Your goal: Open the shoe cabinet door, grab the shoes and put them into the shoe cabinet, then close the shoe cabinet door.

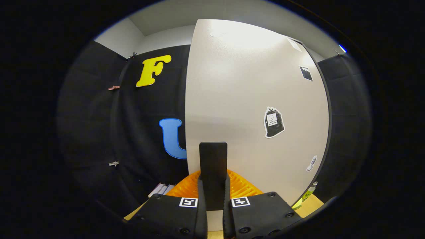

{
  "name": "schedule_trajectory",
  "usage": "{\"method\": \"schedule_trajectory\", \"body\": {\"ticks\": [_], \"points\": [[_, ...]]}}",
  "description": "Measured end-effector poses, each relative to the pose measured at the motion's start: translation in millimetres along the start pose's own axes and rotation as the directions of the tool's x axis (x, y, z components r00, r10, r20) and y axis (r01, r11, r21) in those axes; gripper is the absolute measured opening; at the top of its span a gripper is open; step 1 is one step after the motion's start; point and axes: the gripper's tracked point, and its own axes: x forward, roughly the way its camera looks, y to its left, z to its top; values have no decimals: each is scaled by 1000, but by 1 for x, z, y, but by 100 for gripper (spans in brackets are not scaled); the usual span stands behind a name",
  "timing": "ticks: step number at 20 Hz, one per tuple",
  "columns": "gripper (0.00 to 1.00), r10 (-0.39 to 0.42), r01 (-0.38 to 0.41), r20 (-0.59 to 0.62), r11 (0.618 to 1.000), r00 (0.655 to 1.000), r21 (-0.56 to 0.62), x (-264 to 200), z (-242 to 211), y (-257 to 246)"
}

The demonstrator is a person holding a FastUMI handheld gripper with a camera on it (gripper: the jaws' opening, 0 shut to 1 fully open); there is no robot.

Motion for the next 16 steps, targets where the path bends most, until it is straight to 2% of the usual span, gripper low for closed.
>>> {"method": "schedule_trajectory", "body": {"ticks": [7,16], "points": [[22,57,-57,14,997,998,44,-73,5,-26],[22,90,-90,-5,994,996,63,-133,8,-68]]}}
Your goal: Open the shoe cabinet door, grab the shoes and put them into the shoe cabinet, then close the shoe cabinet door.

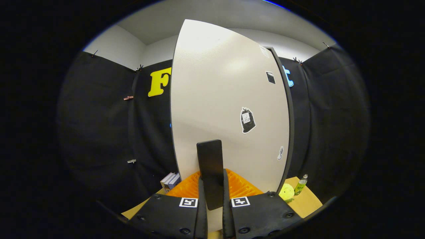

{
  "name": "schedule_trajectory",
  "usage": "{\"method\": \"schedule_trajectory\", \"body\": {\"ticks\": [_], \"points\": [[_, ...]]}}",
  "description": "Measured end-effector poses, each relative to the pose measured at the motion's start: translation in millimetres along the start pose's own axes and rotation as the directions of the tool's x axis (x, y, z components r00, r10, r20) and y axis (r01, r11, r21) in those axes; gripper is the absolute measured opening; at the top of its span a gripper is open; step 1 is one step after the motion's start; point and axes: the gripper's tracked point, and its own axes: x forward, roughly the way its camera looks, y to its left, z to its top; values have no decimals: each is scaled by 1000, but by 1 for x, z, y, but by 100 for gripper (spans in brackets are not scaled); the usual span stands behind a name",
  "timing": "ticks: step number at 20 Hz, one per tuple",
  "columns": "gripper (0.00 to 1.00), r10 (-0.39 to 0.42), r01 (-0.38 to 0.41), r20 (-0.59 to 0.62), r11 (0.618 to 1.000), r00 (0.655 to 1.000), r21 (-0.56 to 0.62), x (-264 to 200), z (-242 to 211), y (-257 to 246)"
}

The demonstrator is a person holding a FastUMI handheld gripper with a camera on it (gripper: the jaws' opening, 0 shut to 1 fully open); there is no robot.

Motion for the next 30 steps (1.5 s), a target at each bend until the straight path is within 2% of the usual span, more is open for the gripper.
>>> {"method": "schedule_trajectory", "body": {"ticks": [10,17,27,30], "points": [[21,-6,6,16,1000,1000,23,-55,9,-60],[21,5,-5,7,1000,1000,-17,-74,13,-96],[20,-97,97,-19,995,995,-2,-83,20,-154],[15,-137,137,-11,990,991,14,-87,22,-165]]}}
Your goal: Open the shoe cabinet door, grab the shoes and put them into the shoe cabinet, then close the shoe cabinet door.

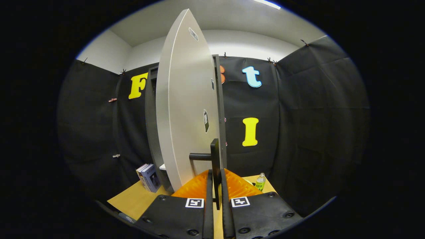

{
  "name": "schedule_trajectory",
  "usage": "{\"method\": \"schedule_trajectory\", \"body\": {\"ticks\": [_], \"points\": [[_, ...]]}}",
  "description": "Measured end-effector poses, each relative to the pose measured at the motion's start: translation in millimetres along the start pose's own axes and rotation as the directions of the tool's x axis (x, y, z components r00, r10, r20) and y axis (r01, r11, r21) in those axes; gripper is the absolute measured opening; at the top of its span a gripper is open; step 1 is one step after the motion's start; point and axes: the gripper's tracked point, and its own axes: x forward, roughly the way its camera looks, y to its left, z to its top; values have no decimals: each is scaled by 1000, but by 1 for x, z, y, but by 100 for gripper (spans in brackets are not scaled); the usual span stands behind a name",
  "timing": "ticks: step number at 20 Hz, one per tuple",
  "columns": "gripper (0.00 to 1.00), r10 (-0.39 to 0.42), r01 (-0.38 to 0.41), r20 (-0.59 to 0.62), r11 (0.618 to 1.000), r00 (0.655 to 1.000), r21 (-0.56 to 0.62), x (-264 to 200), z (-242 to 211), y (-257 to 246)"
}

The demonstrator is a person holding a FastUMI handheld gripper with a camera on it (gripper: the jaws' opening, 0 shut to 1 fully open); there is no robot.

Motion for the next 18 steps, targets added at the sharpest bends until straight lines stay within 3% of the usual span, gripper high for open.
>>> {"method": "schedule_trajectory", "body": {"ticks": [4,7,10,18], "points": [[15,-26,26,5,999,1000,25,-8,5,-28],[15,41,-41,4,996,999,79,-15,8,-21],[15,55,-54,-3,995,998,87,-16,8,-27],[15,-7,8,-7,998,1000,69,-35,7,-23]]}}
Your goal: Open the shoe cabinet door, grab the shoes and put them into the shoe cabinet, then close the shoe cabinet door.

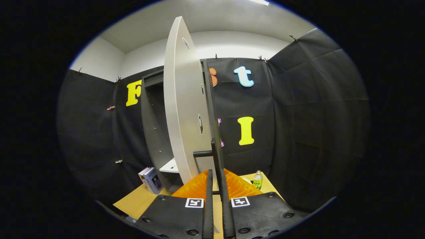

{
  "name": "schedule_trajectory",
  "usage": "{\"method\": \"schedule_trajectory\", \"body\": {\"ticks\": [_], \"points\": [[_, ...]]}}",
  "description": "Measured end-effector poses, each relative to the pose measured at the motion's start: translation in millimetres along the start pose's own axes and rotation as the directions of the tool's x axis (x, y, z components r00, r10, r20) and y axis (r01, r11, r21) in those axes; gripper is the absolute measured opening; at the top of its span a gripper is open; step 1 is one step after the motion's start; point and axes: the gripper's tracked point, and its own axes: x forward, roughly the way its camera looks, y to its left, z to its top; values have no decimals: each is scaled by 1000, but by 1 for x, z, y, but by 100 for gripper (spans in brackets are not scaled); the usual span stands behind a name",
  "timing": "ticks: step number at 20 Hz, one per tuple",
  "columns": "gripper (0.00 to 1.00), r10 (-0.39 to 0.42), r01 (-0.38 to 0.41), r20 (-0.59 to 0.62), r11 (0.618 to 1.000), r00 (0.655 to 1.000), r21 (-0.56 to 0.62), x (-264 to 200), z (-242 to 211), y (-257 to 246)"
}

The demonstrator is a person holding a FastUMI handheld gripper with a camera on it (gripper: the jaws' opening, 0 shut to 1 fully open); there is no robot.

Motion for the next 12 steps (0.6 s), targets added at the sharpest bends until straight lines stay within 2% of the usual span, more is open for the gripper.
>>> {"method": "schedule_trajectory", "body": {"ticks": [4,5,9,12], "points": [[15,-24,24,-30,1000,999,-3,-28,-13,10],[15,-6,5,-48,1000,999,-9,-37,-20,21],[52,54,-58,-154,998,987,-23,-56,-61,65],[88,113,-117,-266,993,957,2,-60,-112,103]]}}
